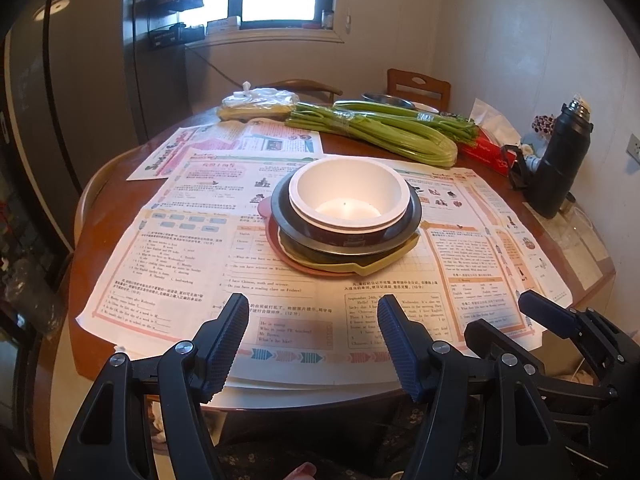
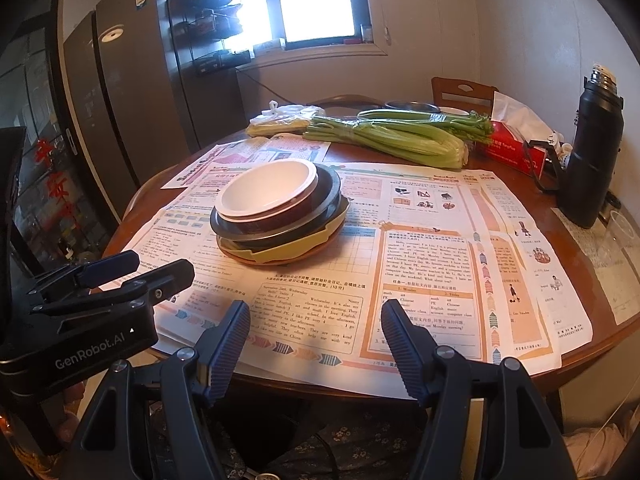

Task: Organize plates and bowls

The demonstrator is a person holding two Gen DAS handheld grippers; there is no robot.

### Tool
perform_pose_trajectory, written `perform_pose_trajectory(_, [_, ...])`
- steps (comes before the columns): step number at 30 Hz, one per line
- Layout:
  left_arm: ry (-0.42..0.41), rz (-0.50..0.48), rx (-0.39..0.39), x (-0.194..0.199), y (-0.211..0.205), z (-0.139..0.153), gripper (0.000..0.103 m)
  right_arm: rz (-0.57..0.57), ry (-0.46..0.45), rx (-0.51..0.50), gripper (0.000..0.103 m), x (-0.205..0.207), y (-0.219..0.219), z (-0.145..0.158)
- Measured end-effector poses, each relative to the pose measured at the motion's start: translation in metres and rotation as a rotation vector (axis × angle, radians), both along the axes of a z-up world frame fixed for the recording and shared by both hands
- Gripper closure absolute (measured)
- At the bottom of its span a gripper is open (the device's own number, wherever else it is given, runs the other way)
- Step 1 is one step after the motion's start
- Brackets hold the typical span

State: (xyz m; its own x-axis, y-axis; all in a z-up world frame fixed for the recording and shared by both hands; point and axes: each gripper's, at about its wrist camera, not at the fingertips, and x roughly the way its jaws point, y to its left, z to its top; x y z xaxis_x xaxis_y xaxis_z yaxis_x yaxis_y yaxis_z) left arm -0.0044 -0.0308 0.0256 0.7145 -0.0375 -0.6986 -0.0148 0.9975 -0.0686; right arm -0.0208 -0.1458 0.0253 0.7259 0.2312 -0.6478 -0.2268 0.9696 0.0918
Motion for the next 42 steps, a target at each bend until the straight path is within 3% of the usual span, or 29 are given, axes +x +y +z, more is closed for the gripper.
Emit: perform_pose_trajectory(42, [0.042, 0.02, 0.003, 0.003, 0.009, -0.012, 0.034, 0.0, 0.024, -0.001, 0.035, 0.0, 0.002, -0.008])
